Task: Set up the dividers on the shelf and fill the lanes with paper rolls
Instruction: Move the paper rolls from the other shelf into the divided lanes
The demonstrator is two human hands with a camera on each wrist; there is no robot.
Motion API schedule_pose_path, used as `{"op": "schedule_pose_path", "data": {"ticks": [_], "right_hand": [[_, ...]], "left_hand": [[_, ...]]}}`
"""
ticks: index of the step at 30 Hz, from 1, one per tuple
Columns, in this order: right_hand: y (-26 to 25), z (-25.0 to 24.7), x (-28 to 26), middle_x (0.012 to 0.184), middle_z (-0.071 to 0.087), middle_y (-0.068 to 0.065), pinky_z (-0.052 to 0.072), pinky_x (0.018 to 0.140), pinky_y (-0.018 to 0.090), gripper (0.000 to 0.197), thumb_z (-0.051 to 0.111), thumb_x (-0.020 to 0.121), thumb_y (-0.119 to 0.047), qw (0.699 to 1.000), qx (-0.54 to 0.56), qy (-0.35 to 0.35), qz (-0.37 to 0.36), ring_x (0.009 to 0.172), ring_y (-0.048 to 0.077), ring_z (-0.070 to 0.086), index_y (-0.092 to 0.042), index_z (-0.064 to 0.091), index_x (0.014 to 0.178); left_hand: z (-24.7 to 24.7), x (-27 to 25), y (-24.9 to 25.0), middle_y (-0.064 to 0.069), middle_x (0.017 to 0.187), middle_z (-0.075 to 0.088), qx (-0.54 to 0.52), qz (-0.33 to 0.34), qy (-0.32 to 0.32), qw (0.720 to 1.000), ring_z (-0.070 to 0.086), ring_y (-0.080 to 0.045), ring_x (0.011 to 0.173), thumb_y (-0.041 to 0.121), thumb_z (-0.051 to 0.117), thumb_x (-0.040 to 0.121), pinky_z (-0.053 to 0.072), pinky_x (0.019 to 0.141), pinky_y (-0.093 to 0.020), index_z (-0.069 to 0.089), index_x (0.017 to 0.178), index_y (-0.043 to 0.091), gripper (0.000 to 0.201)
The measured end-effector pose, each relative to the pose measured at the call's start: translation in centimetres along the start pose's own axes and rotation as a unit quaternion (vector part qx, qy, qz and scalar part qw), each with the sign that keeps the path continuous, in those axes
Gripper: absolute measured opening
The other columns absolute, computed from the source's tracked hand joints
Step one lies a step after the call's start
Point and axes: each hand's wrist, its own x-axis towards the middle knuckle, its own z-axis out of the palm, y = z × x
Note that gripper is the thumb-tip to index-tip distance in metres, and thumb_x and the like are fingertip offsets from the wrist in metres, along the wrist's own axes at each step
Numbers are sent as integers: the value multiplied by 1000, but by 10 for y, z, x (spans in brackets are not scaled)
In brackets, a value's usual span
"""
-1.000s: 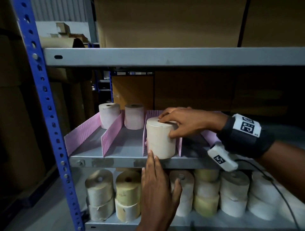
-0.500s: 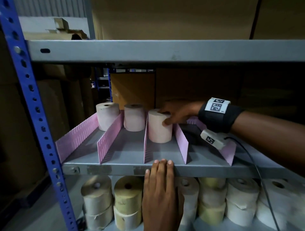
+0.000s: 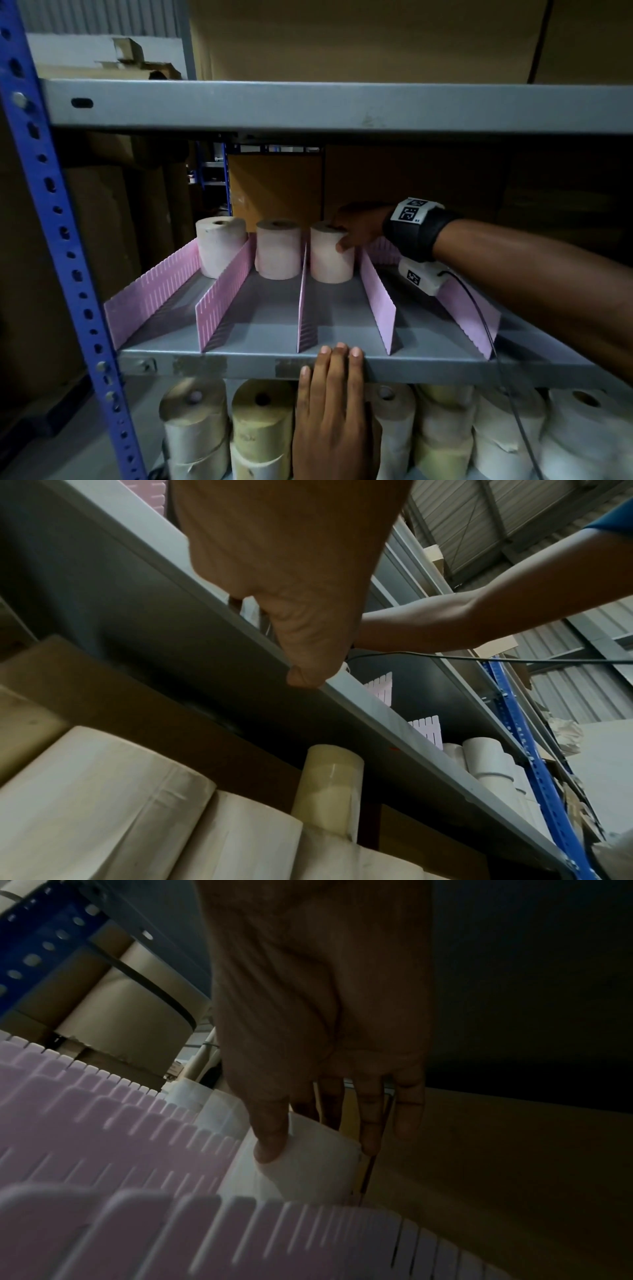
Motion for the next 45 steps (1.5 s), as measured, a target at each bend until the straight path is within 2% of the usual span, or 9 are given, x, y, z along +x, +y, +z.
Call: {"op": "schedule_pose_path", "data": {"ticks": [13,19,27,32,34,37,40,42,45], "right_hand": [[6,0,7,138,52,12,44,103,41,59,61,93,-40,1000,-18,-3,22,122,29,53,-10,45,141],[8,0,9,137,53,12,45,103,41,58,61,93,-40,999,-20,-11,34,121,30,54,-9,46,140],[3,3,-9,153,37,14,32,114,42,62,53,98,-37,999,-12,-1,40,139,32,38,-9,34,150],[-14,-14,-56,140,53,11,44,103,38,53,55,95,-40,999,33,14,36,123,28,53,-12,48,140],[-25,-22,-87,138,54,9,45,99,35,54,55,95,-44,999,31,8,32,120,28,54,-15,49,139],[-45,-29,-148,119,63,5,49,84,34,44,55,92,-51,998,-14,59,-1,109,26,60,-21,57,124],[-62,-24,-209,127,58,-2,51,91,42,51,53,90,-57,995,-9,97,-6,117,21,55,-27,52,132],[-72,-16,-248,139,53,-5,48,99,43,59,49,89,-62,992,6,125,3,127,18,50,-30,47,139],[-84,2,-306,141,54,-9,46,101,39,67,37,84,-71,987,38,156,33,129,14,49,-33,48,138]], "left_hand": [[11,-4,-1,-10,133,67,2,-4,41,999,60,-33,127,15,55,79,45,101,-48,70,126,12,50],[4,-1,-3,-11,133,66,-15,4,7,1000,61,-33,126,18,54,76,45,100,-47,69,127,11,54],[-10,2,-8,-12,143,59,-77,11,-76,994,52,-35,135,32,56,78,40,105,-47,61,137,8,64],[-23,4,-11,-16,145,55,-106,32,-122,986,49,-36,138,33,82,64,46,106,-52,57,141,3,86],[-31,6,-12,-15,149,52,-108,38,-155,981,45,-36,141,36,81,63,46,107,-55,52,144,3,92],[-39,6,-14,-9,163,31,-115,26,-182,976,21,-26,154,44,65,77,26,123,-47,36,155,11,90],[-48,6,-15,3,170,1,-133,15,-231,964,-6,-16,157,53,52,91,5,126,-37,18,160,22,83],[-58,0,-13,4,170,5,-157,8,-240,958,0,-15,157,54,51,94,8,126,-36,21,159,25,78],[-76,-20,0,5,166,22,-244,-8,-228,943,17,-14,155,47,59,94,19,124,-30,33,156,23,71]]}}
